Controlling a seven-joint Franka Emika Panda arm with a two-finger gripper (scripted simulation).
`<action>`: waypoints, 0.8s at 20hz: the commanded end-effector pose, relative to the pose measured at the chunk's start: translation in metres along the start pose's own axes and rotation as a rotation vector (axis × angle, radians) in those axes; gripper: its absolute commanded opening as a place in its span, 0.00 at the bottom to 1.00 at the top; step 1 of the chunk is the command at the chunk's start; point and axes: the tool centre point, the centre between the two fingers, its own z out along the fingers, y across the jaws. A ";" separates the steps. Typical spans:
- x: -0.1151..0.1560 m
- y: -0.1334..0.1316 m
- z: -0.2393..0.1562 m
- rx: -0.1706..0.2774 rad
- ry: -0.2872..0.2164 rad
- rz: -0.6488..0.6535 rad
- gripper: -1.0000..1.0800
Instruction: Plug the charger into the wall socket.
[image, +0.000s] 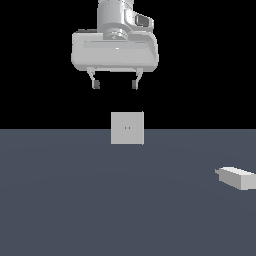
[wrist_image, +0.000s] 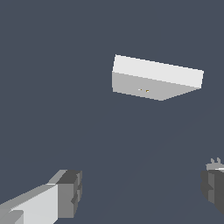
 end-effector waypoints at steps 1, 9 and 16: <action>0.000 0.000 0.000 0.000 0.000 0.000 0.96; -0.006 0.010 0.005 0.001 0.014 -0.008 0.96; -0.022 0.035 0.020 0.002 0.049 -0.027 0.96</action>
